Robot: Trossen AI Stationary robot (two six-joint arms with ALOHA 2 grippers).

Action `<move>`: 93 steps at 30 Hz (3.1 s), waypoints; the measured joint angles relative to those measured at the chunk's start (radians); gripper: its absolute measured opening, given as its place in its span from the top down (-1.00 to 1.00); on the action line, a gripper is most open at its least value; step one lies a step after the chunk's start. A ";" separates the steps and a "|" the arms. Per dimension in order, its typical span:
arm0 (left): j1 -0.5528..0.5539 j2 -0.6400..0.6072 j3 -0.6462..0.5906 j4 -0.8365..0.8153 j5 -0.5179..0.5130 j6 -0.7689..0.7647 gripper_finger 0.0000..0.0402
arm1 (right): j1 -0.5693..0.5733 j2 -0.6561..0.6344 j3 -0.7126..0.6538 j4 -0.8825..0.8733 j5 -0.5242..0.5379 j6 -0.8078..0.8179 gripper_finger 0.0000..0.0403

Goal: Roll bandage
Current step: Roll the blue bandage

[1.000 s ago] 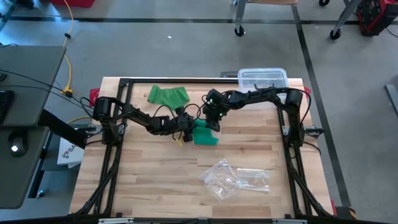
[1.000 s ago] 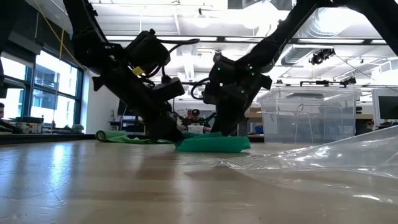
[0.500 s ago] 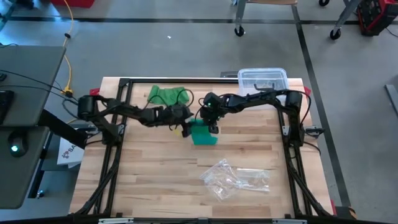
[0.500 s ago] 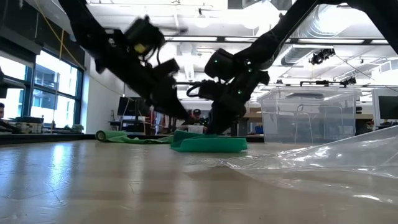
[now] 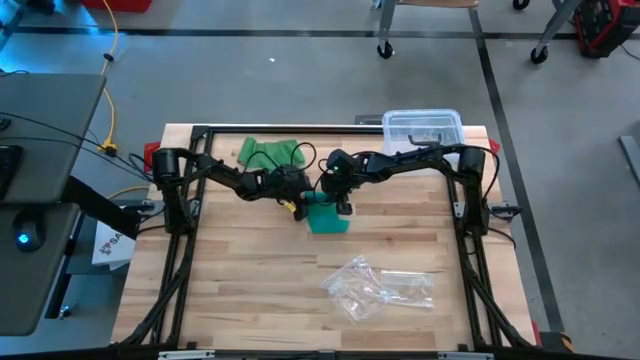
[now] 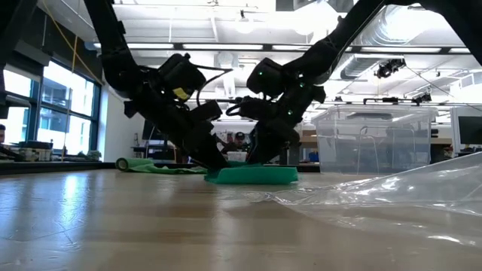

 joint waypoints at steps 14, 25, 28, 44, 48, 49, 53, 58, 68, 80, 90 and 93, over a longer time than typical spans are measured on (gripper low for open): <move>0.001 0.000 0.000 -0.026 -0.053 -0.036 -0.05 | 0.007 -0.162 -0.004 -0.204 0.188 0.036 -0.06; -0.047 0.000 0.000 -0.034 -0.137 -0.079 -0.05 | 0.118 -0.212 -0.006 -0.200 0.044 0.184 -0.07; -0.072 -0.001 0.000 -0.039 -0.173 -0.095 -0.05 | 0.174 -0.178 -0.006 -0.190 -0.023 0.256 -0.04; -0.190 -0.123 0.000 -0.198 -0.370 -0.182 -0.05 | 0.293 -0.104 -0.073 -0.158 0.107 0.535 0.55; -0.200 -0.161 0.001 -0.172 -0.376 -0.216 -0.05 | 0.341 -0.118 -0.104 -0.122 0.076 0.505 0.69; -0.195 -0.162 0.005 -0.156 -0.363 -0.214 -0.05 | 0.357 -0.119 -0.104 -0.117 0.084 0.487 0.72; -0.156 -0.139 0.055 -0.101 -0.304 -0.166 -0.05 | 0.419 -0.123 -0.097 -0.093 0.156 0.418 0.78; -0.097 -0.045 0.122 -0.058 -0.144 -0.059 -0.05 | 0.456 -0.123 -0.098 -0.104 0.250 0.373 0.79; -0.040 0.112 0.236 -0.105 0.053 -0.013 -0.05 | 0.459 -0.124 -0.098 -0.121 0.258 0.378 0.79; -0.037 0.046 0.232 -0.216 0.038 0.002 -0.05 | 0.467 -0.124 -0.098 -0.151 0.273 0.388 0.80; -0.033 -0.010 0.233 -0.326 0.106 0.050 -0.05 | 0.467 -0.125 -0.098 -0.154 0.277 0.386 0.80; -0.033 0.017 0.231 -0.347 0.126 0.045 -0.05 | 0.467 -0.125 -0.098 -0.152 0.277 0.386 0.80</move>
